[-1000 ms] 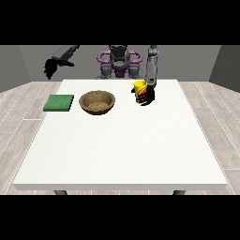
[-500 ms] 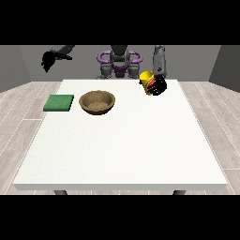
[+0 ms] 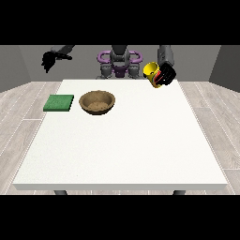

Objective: Pick the cup and pour the ball into the bowl, then pick the bowl and place it on the pad

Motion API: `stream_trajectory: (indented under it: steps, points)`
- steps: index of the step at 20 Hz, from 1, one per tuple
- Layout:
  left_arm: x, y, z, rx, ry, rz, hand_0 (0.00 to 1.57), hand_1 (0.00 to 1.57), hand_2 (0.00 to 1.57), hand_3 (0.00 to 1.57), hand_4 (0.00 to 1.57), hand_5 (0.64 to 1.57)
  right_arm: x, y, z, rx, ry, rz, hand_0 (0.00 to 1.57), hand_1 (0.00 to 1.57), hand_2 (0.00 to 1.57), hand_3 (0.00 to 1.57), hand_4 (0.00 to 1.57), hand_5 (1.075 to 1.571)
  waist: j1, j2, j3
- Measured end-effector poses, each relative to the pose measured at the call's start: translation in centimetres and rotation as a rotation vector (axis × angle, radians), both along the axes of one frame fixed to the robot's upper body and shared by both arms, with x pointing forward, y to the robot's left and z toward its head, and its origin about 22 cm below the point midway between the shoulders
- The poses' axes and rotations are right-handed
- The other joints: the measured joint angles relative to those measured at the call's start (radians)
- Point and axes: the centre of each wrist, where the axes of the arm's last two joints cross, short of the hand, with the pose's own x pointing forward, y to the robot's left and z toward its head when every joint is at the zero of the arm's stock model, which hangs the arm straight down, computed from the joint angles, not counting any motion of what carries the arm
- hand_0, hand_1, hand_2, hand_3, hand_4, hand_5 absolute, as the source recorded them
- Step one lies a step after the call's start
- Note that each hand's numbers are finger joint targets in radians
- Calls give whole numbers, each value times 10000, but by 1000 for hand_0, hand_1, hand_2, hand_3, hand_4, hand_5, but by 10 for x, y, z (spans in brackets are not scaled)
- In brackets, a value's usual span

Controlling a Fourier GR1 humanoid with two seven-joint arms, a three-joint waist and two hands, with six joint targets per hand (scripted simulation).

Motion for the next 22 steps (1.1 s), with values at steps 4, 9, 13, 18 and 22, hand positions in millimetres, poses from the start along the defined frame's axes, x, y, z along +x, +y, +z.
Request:
stream_trajectory:
  steps: [4,9,13,18,22]
  points:
    - [8,-23,10,670,128,99,1495,1495,1571,1571,1530,1287,-3,-2,-8,75,110,-38,0,0,0,0,0,1569,33,-149,-4]
    - [20,-60,23,2216,83,385,1516,1516,1571,1571,1571,1211,-1,-9,-7,104,169,80,0,0,0,0,0,1570,-122,-288,-3]
    - [27,-91,33,3977,30,221,1554,1554,1571,1571,1571,1244,-2,-11,-11,144,441,70,0,0,0,0,0,1571,-146,-628,2]
    - [29,-139,40,6515,-371,-338,1490,1490,1571,1571,1505,1316,-3,-20,-13,150,559,-53,0,0,0,0,0,1571,-143,-802,10]
    - [22,-178,36,8577,-591,-1094,1494,1494,1571,1571,1571,1019,2,-20,-12,178,527,64,0,0,0,0,0,1571,-278,-749,7]
